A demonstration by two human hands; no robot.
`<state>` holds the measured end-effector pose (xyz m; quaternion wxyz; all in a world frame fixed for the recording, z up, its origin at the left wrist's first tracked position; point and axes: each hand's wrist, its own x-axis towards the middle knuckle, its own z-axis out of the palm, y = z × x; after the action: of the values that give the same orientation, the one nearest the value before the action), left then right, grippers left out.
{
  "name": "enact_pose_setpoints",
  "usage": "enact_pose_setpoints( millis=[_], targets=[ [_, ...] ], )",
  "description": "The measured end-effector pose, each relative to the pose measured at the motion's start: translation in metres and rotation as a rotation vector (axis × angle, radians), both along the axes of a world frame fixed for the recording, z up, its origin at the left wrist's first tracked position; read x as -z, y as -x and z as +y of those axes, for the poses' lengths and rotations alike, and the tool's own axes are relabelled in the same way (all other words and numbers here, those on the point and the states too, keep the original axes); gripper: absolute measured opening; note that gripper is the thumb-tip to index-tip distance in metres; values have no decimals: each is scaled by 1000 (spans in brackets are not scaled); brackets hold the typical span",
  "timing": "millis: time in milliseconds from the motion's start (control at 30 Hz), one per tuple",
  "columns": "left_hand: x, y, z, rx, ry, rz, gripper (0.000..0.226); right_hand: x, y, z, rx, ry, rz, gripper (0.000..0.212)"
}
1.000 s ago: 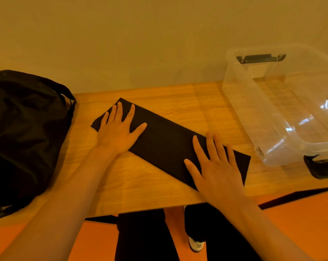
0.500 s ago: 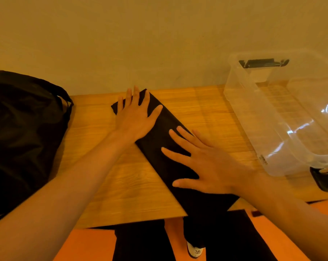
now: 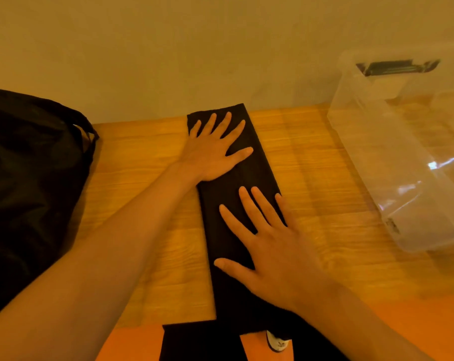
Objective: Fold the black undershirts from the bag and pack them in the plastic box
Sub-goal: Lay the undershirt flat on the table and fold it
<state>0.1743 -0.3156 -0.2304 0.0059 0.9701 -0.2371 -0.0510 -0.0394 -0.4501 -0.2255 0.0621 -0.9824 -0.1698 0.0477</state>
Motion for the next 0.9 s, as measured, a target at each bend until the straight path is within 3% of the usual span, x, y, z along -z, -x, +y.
enact_pose_setpoints(
  millis=[400, 767, 900],
  targets=[
    [-3, -19, 2, 155, -30, -10, 101, 7, 1, 14, 86, -23, -36, 77],
    [-5, -61, 28, -53, 49, 66, 82, 12, 21, 5, 126, -83, -82, 71],
    [-21, -36, 30, -101, 203, 37, 85, 12, 22, 3, 126, -74, -91, 72]
  ],
)
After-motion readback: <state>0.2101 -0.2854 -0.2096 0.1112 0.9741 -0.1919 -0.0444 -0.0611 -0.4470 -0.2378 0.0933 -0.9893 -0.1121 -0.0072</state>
